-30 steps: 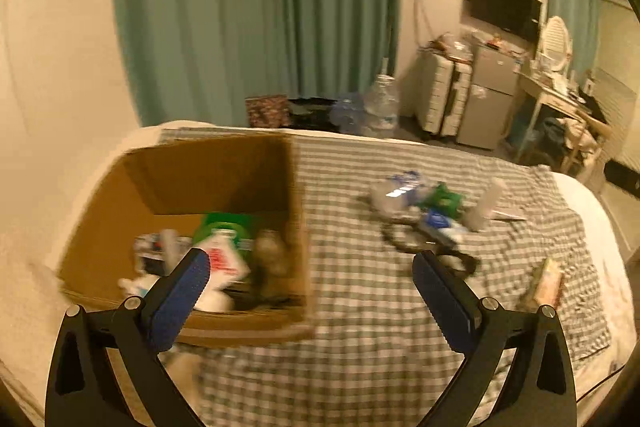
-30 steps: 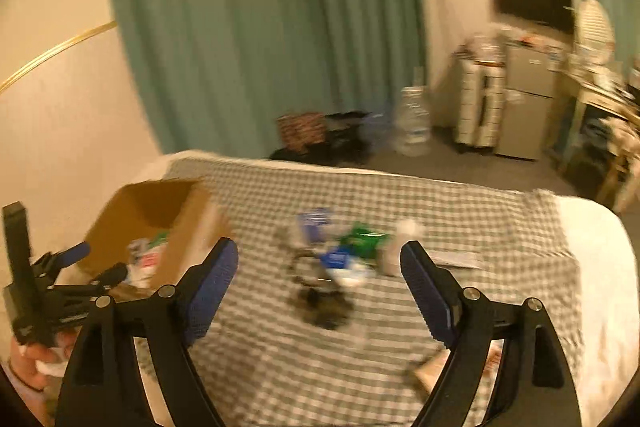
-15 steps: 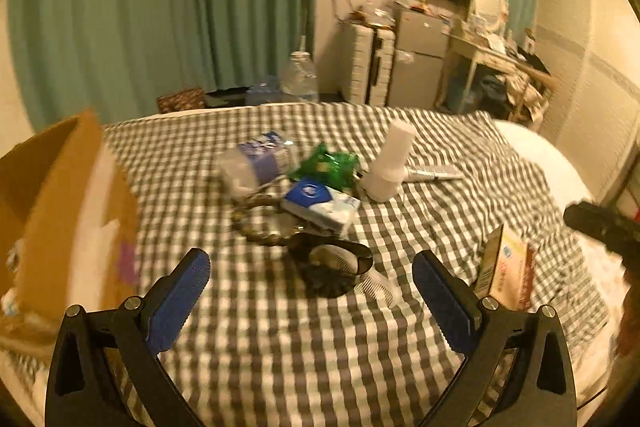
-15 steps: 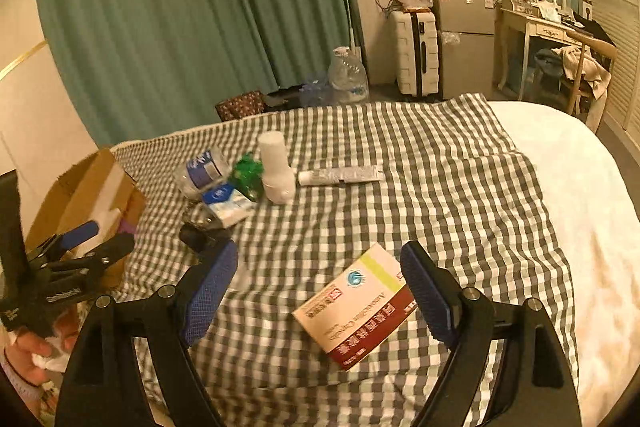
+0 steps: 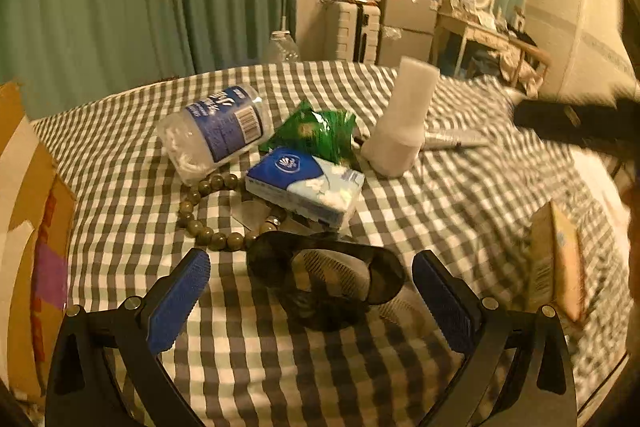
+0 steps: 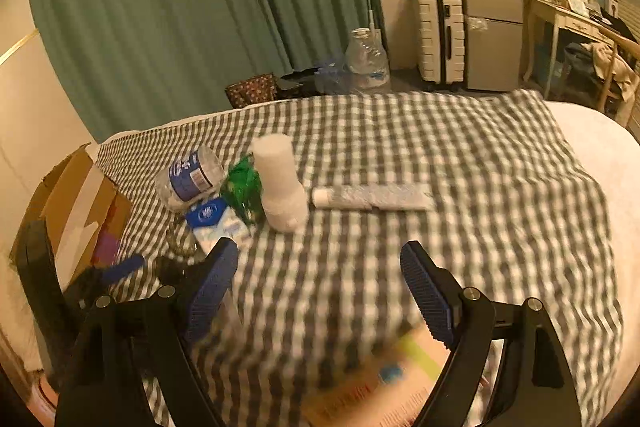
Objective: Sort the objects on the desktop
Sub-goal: 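Grasp the black headband with left tool while right grasps the white cylinder, then carry the headband and white cylinder into the cardboard box and release both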
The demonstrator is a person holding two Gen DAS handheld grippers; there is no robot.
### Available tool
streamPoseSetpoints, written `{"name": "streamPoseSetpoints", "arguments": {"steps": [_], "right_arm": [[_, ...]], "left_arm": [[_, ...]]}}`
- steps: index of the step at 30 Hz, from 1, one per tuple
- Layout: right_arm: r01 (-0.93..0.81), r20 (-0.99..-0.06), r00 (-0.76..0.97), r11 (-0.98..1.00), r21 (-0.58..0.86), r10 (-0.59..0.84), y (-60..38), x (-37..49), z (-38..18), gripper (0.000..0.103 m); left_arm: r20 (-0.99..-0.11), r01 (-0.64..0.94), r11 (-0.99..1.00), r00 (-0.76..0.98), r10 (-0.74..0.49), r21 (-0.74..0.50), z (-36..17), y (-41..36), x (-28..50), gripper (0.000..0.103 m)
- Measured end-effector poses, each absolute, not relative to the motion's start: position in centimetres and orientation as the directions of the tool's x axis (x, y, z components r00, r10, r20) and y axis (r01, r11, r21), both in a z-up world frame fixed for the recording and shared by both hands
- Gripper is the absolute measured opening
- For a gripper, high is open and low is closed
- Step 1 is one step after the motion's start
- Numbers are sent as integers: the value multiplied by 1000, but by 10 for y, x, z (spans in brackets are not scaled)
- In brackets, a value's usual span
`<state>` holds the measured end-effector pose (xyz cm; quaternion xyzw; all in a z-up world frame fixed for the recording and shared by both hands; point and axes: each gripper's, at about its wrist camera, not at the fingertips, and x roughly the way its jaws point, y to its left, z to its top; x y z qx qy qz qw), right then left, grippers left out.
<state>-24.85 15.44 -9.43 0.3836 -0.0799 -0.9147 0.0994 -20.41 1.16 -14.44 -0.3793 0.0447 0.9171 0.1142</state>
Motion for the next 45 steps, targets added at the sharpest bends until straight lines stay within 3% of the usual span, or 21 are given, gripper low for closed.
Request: {"name": "streamPoseSetpoints", "arguments": {"steps": [6,9,13,14,17,18,20,31,45], "right_arm": [[155,-687,-682,-968,200,-251,125,-288,-108,84],[167,-695,-670,-965,204,-263,115,-307,-114,84],[167,-709,-660,-969,183,-248,105,-325,-122,83],[165,-713,-656,-969,186,-249,104,-329,-124,78],[160,-735,-629,-967,197,-254,102,-336,-131,44],[159,-744,-616,-966,204,-259,101,-337,-134,37],[159,-743,-618,-966,202,-257,103,-333,-133,35],[189,-715,-641,-960,207,-280,119,-279,-84,33],[183,-651,-721,-971,154,-239,142,-157,4,33]], "left_arm": [[-707,-287,-958,-675,211,-12,-151,12,-212,103],[-717,-290,-956,-657,232,-44,-155,7,-217,80],[-720,-268,-960,-649,244,-83,-155,-3,-219,77],[-716,-254,-962,-653,248,-102,-154,-7,-219,77],[-702,-207,-971,-675,229,-118,-148,-18,-216,77],[-699,-194,-973,-680,223,-121,-145,-21,-216,77],[-693,-172,-976,-687,218,-137,-140,-27,-214,77],[-691,-90,-991,-710,137,-104,-114,-28,-187,77],[-599,-91,-993,-792,119,-76,-6,-22,-135,77]]}}
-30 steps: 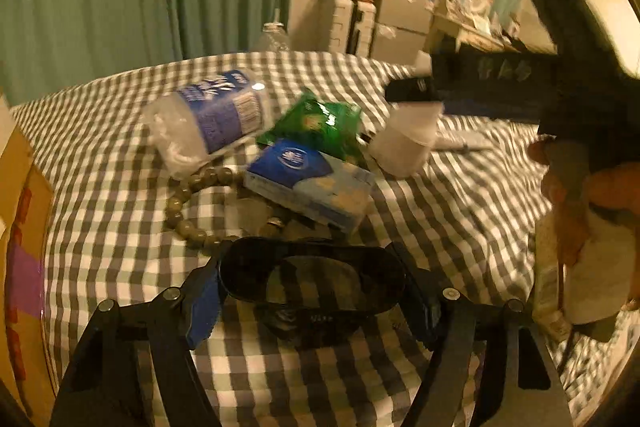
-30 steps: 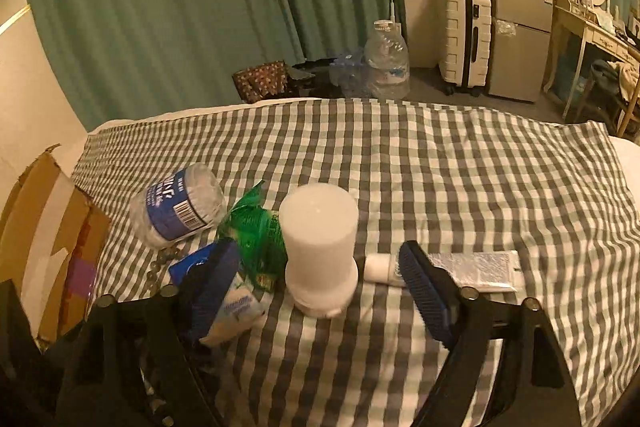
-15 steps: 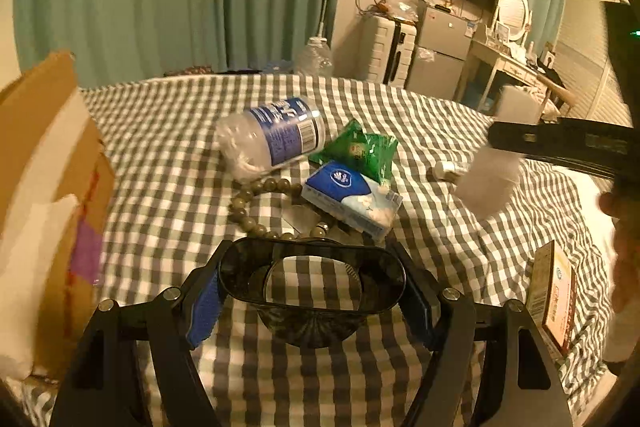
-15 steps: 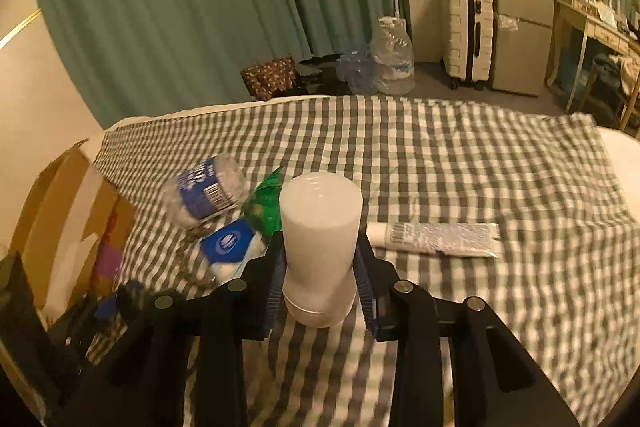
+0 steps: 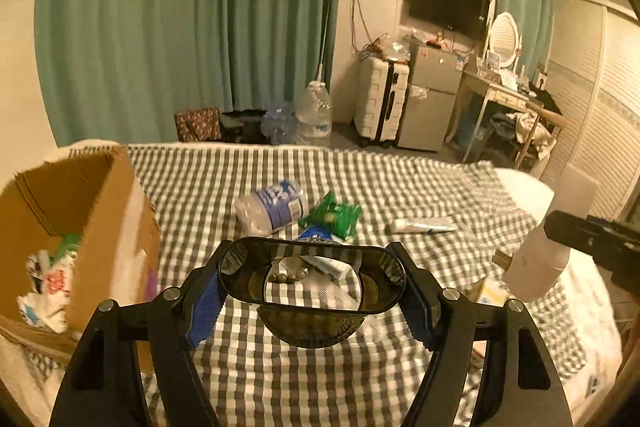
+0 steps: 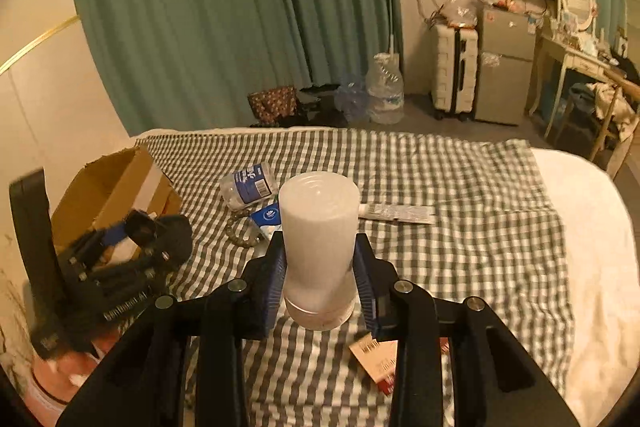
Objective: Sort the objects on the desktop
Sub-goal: 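Carry the headband and white cylinder into the cardboard box and release both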
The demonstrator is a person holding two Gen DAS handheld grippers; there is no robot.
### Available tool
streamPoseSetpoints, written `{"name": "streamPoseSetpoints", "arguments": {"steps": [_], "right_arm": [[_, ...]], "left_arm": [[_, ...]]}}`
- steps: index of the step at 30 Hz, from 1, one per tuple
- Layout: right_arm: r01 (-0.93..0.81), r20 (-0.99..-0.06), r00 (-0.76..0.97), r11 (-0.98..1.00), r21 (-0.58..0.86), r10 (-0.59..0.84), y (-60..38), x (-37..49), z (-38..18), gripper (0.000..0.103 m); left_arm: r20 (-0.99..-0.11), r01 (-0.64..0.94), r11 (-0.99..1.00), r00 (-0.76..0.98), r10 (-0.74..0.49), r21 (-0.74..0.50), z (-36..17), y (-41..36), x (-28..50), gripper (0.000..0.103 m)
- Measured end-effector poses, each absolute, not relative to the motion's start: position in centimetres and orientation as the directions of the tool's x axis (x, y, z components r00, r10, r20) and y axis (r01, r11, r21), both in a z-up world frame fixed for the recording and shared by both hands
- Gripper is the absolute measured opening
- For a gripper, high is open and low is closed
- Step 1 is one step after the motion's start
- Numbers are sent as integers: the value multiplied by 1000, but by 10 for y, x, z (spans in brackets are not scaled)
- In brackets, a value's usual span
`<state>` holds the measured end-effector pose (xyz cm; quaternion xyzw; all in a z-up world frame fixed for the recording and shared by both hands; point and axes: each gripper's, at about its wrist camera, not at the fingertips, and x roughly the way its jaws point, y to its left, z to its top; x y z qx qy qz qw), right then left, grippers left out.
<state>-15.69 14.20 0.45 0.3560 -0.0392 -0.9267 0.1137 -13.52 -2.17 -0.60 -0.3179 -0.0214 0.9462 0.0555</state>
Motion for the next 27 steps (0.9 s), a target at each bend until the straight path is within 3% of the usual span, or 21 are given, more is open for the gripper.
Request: {"name": "streamPoseSetpoints", "arguments": {"steps": [8,18,21,24,25,27], "right_arm": [[187,-579,-787,-977,105,-213,130,-113,63,33],[256,-506,-833,-967,5,-224,73,-88,117,31],[299,-493,-834,-954,-27,-248,48,-89,124,19],[334,-518,-812,-942,-36,-268,21,-97,116,19],[335,-528,-805,-942,-26,-272,16,-101,111,21],[336,-554,-783,-942,6,-283,12,-109,94,53]], "left_arm": [[-603,-110,-994,-793,87,1,48,-25,-112,77],[-592,-83,-997,-804,65,2,86,-82,-101,77],[-614,-50,-998,-787,63,-38,82,-110,-104,77],[-613,-9,-1000,-790,15,-12,75,-136,-102,77],[-615,-2,-1000,-789,2,0,71,-144,-100,77],[-624,7,-1000,-782,-15,14,60,-159,-95,77]]}}
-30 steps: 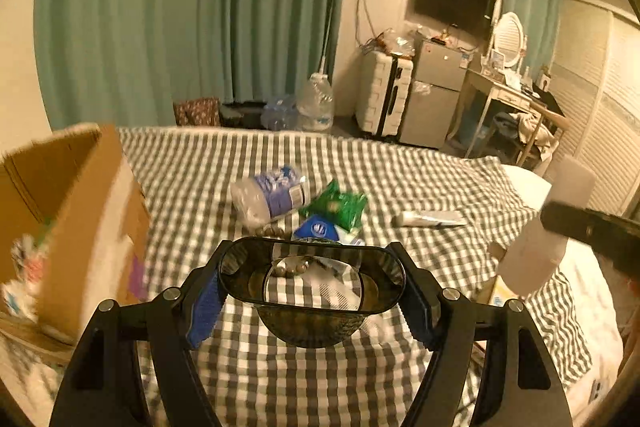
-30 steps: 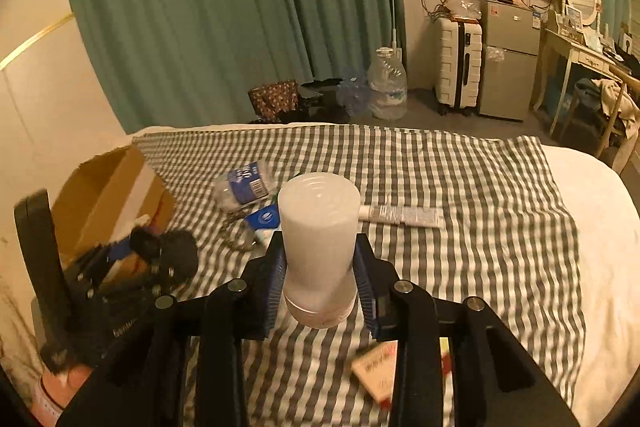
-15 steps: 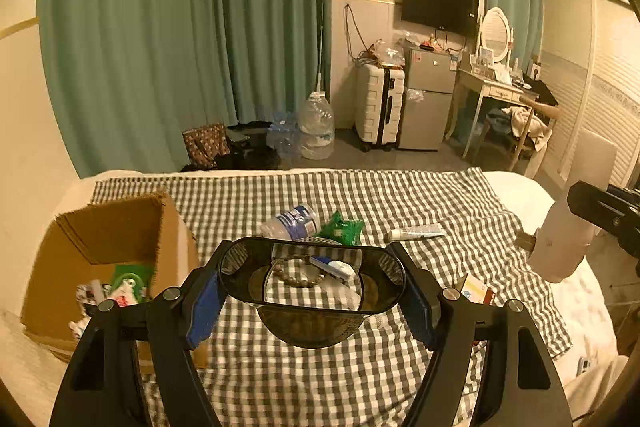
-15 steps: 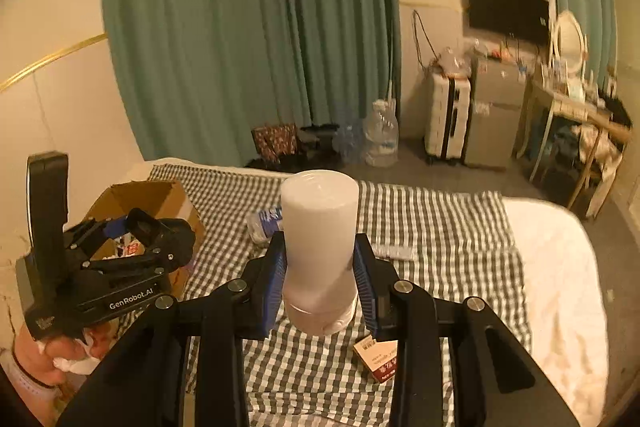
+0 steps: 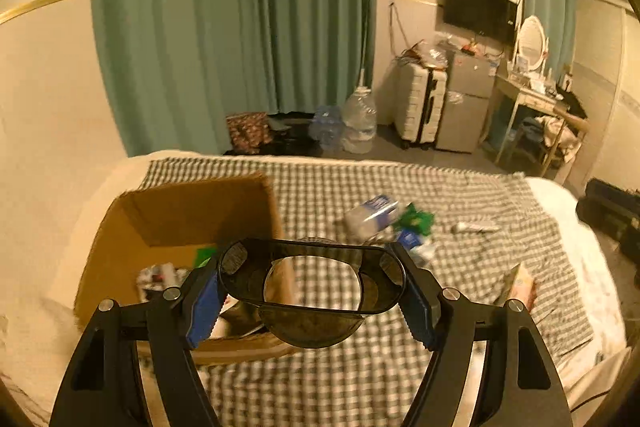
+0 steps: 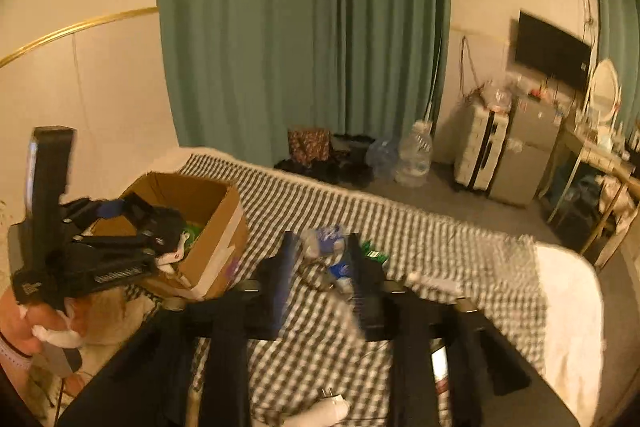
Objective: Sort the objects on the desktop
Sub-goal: 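Carry the headband and white cylinder into the cardboard box and release both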
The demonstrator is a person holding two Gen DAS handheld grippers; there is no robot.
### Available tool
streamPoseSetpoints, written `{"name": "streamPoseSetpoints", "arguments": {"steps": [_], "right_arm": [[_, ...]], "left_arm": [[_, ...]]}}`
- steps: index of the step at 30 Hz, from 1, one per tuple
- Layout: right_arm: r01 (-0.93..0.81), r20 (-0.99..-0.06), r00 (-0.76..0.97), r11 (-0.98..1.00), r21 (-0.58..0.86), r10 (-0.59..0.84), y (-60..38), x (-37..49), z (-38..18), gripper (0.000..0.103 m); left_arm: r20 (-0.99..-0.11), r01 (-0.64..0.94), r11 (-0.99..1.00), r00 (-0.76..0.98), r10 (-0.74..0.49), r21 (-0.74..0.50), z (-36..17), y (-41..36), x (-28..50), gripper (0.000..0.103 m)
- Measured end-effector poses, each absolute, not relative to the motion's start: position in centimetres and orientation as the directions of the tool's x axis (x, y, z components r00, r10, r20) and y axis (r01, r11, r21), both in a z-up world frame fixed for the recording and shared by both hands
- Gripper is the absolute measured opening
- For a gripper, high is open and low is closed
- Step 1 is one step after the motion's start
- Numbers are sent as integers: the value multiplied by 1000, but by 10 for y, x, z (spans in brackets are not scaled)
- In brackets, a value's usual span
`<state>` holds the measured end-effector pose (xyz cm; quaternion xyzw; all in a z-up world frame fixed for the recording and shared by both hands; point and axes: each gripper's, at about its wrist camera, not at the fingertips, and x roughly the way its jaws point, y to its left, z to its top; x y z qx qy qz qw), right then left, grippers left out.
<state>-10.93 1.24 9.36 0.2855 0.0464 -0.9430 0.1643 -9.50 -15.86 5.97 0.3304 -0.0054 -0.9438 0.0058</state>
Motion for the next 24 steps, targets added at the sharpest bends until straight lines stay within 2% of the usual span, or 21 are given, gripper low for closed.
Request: {"name": "streamPoseSetpoints", "arguments": {"steps": [2,6,11,14,24], "right_arm": [[330,-587,-758,-944,33,-285,15,-116,66,62],[301,-705,-675,-954,4,-216,26,-127,-1,62],[235,-834,-519,-969,74,-189,70,-129,-86,62],[212,-867,-468,-974,82,-174,79,-129,-113,62],[245,-918,-300,-951,188,-258,56,-135,-169,61]], "left_arm": [[-634,15,-1000,-773,-20,14,47,-170,-89,77],[-639,30,-999,-769,-17,-11,21,-182,-80,77],[-639,23,-999,-769,-1,-26,-3,-178,-76,77],[-638,13,-999,-770,13,-36,-12,-172,-78,77],[-625,-37,-999,-780,36,-11,-17,-136,-94,77]]}}
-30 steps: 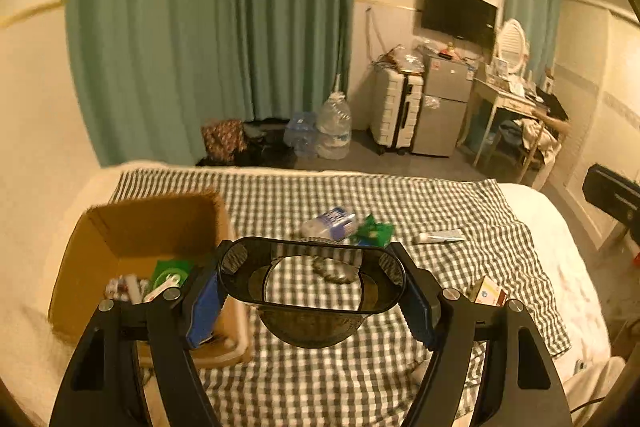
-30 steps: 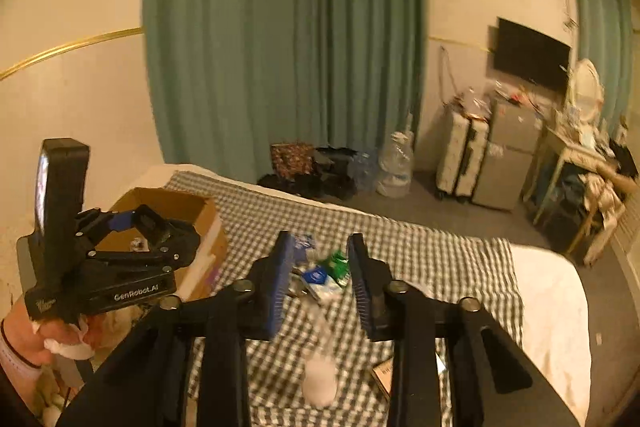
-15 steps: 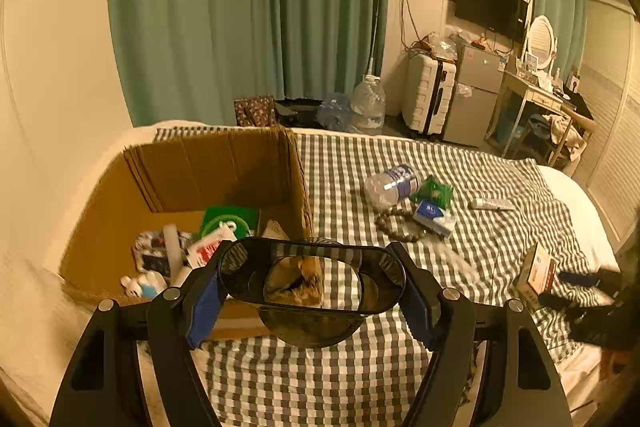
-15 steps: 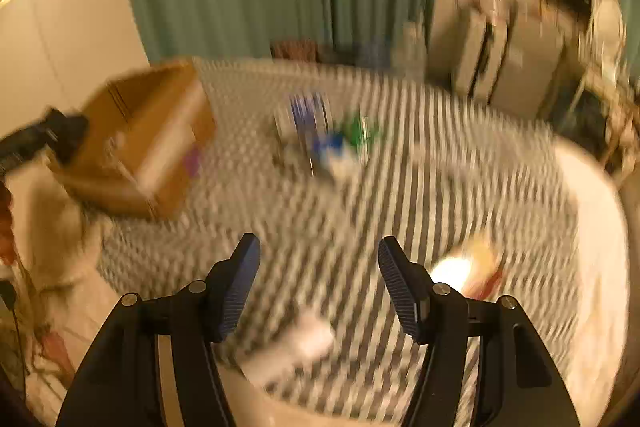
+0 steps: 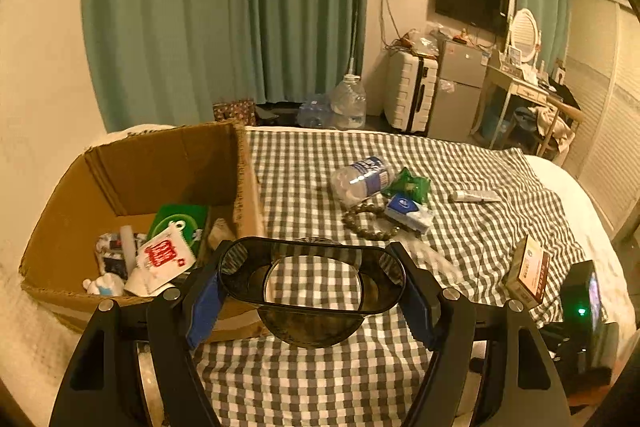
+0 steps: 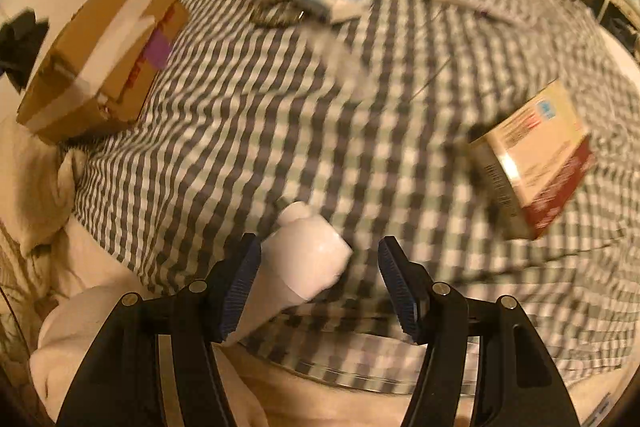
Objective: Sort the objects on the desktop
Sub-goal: 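Carry the headband and white cylinder into the cardboard box and release both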
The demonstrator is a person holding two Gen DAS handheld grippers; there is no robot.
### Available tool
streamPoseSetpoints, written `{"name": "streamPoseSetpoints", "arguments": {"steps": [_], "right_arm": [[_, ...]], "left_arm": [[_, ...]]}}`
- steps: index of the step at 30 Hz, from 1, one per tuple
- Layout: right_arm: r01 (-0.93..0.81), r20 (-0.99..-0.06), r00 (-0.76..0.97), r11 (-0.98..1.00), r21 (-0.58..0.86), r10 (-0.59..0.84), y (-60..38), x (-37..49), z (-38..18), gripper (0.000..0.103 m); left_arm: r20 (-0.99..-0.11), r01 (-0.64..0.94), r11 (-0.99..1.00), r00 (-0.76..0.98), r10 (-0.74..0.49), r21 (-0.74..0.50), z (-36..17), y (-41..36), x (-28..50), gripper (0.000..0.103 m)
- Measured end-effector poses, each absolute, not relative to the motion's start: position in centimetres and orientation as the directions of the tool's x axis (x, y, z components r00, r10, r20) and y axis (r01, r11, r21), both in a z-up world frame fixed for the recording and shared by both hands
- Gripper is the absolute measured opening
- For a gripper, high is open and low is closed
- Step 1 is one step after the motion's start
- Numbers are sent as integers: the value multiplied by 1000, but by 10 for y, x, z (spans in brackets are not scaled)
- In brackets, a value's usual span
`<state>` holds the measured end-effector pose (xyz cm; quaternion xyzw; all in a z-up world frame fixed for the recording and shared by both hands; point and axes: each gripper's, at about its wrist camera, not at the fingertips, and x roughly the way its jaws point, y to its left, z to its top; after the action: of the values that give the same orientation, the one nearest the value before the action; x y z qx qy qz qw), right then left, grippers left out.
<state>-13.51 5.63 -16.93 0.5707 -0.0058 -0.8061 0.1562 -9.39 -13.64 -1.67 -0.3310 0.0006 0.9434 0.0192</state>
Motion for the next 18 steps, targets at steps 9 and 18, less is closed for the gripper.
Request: {"name": "streamPoseSetpoints", "arguments": {"steps": [9,18], "right_arm": [[273,-944,-260,-953,130,-204,27,-141,-196,54],[316,-910,-401,-948,-26,-109,21,-131,-174,53]], "left_arm": [[-650,-49,-999,-760,22,23,-33,-124,-100,77],[-664,-36,-999,-748,3,36,-43,-127,-97,77]]}}
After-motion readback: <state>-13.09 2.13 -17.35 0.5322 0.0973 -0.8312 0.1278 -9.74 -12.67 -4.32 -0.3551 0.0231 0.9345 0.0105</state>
